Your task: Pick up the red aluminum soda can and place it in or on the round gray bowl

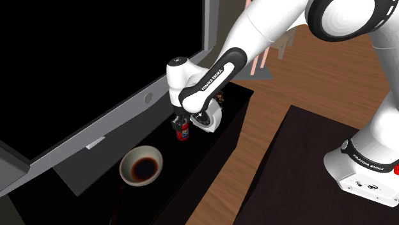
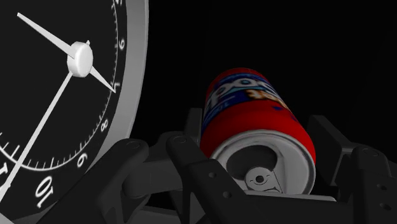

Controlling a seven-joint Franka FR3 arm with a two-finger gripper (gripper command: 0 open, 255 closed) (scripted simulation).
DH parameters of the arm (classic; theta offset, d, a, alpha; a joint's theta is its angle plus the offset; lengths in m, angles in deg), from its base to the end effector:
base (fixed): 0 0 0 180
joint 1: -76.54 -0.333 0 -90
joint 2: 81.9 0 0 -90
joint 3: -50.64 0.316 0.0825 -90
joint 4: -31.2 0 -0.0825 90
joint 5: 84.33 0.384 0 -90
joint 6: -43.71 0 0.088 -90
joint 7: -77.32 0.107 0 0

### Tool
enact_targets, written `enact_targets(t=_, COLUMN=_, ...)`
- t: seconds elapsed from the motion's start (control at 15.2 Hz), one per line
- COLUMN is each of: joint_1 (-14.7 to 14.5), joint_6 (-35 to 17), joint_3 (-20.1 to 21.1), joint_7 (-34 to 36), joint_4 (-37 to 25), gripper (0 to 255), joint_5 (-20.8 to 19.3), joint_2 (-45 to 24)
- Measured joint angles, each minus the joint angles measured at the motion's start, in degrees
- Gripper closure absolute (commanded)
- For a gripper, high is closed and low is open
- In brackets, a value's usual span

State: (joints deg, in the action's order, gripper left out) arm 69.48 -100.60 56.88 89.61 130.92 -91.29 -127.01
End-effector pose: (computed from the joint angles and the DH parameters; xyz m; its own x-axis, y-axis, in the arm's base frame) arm 0.6418 0.1477 0.1260 0.9964 0.0847 -0.0033 0.0846 -0.9964 -0.0060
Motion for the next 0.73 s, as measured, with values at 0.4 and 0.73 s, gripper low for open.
enact_targets(t=0.4, joint_1=-0.02, joint_6=0.25, joint_3=0.03, joint_7=0.04, joint_4=0.04, gripper=255, joint_5=0.03, joint_2=0.26)
enact_targets(t=0.73, joint_1=0.32, joint_6=2.06, joint_3=0.37, joint_7=-0.22, joint_4=1.10, gripper=255, joint_5=0.33, joint_2=3.12)
